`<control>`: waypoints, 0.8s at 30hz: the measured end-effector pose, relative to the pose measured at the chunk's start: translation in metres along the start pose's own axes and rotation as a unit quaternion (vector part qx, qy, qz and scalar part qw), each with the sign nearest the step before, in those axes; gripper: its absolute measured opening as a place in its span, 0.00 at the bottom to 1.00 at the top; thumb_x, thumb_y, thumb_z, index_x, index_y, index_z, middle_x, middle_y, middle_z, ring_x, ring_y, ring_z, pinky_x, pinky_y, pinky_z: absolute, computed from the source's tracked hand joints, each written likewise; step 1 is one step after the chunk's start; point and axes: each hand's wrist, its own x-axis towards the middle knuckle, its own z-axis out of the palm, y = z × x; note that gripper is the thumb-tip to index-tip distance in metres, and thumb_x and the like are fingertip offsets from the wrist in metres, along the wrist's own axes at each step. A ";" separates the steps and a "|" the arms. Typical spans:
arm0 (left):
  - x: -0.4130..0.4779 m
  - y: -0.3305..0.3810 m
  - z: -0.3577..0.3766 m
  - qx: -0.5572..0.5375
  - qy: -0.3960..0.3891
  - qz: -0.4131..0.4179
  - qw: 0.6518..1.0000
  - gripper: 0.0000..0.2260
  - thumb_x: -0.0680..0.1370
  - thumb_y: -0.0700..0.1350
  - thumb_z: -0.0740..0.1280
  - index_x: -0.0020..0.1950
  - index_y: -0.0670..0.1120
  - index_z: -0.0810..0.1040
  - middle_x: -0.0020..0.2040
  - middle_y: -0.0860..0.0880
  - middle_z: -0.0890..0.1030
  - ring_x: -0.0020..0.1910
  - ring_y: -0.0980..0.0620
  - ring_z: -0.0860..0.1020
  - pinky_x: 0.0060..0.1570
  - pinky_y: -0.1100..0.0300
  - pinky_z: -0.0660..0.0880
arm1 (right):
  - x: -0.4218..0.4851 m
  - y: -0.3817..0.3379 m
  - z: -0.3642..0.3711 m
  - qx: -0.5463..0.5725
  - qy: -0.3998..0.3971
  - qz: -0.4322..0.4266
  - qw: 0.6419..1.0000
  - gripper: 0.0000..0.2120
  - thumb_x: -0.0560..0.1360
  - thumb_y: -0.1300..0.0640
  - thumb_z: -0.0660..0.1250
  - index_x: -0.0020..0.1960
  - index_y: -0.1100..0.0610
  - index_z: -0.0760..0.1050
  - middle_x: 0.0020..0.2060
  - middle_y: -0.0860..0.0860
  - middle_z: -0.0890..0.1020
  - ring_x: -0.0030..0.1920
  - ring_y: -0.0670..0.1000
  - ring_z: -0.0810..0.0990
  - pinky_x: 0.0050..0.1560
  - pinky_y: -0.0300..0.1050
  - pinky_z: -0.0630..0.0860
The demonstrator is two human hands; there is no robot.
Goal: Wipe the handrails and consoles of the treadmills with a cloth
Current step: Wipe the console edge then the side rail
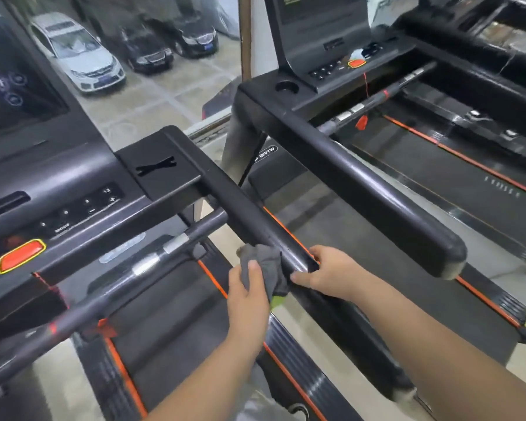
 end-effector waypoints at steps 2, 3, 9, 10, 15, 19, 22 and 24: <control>0.022 0.004 0.014 0.019 -0.026 0.014 0.999 0.15 0.82 0.63 0.60 0.63 0.57 0.73 0.59 0.57 0.79 0.60 0.59 0.77 0.61 0.55 0.72 | 0.008 -0.012 0.000 -0.067 -0.001 0.015 0.998 0.26 0.60 0.35 0.74 0.50 0.50 0.76 0.44 0.47 0.81 0.45 0.50 0.81 0.47 0.48 0.80; 0.031 0.007 0.020 0.036 -0.037 0.025 0.998 0.19 0.80 0.64 0.61 0.67 0.57 0.71 0.63 0.55 0.78 0.63 0.56 0.77 0.65 0.53 0.73 | 0.010 -0.016 0.002 -0.105 0.011 0.022 0.994 0.27 0.60 0.35 0.74 0.50 0.50 0.74 0.45 0.47 0.81 0.45 0.51 0.80 0.46 0.48 0.80; 0.095 0.034 0.027 0.110 -0.046 -0.027 0.993 0.35 0.82 0.63 0.60 0.79 0.40 0.58 0.75 0.39 0.67 0.73 0.40 0.69 0.68 0.53 0.65 | 0.008 -0.019 0.008 -0.147 0.060 0.033 0.987 0.23 0.62 0.37 0.72 0.51 0.48 0.72 0.44 0.45 0.80 0.46 0.52 0.80 0.43 0.46 0.78; 0.109 0.040 0.026 0.099 -0.035 -0.048 0.993 0.36 0.82 0.64 0.58 0.79 0.39 0.58 0.76 0.39 0.67 0.72 0.40 0.70 0.67 0.52 0.67 | 0.009 -0.019 0.008 -0.138 0.067 0.039 0.987 0.23 0.62 0.37 0.71 0.50 0.48 0.73 0.42 0.45 0.80 0.46 0.51 0.80 0.43 0.46 0.79; 0.137 0.057 0.029 0.023 0.048 -0.114 0.992 0.39 0.82 0.68 0.55 0.80 0.39 0.58 0.76 0.40 0.69 0.71 0.38 0.71 0.65 0.49 0.68 | 0.003 -0.018 0.015 -0.096 0.090 0.057 0.990 0.22 0.62 0.37 0.71 0.51 0.46 0.75 0.41 0.44 0.81 0.44 0.49 0.80 0.45 0.46 0.80; 0.115 0.047 0.038 0.008 0.087 -0.081 0.993 0.33 0.82 0.63 0.62 0.79 0.42 0.63 0.73 0.43 0.71 0.68 0.42 0.73 0.55 0.56 0.66 | 0.005 -0.008 0.013 -0.021 0.061 0.044 0.997 0.21 0.64 0.35 0.73 0.53 0.43 0.77 0.41 0.41 0.82 0.44 0.47 0.80 0.44 0.44 0.78; 0.087 0.032 0.046 0.052 0.067 -0.021 0.996 0.32 0.80 0.59 0.67 0.78 0.45 0.63 0.69 0.46 0.71 0.65 0.48 0.73 0.56 0.58 0.68 | -0.003 0.009 0.014 0.146 0.052 0.037 0.987 0.13 0.73 0.38 0.69 0.49 0.46 0.77 0.38 0.39 0.79 0.40 0.44 0.77 0.48 0.44 0.75; 0.064 0.022 0.053 0.089 0.056 -0.003 0.994 0.36 0.78 0.61 0.69 0.80 0.48 0.59 0.72 0.42 0.68 0.69 0.43 0.72 0.61 0.52 0.72 | -0.013 0.022 0.014 0.200 0.093 0.037 0.975 0.10 0.79 0.46 0.65 0.52 0.51 0.80 0.40 0.43 0.82 0.41 0.45 0.77 0.53 0.45 0.76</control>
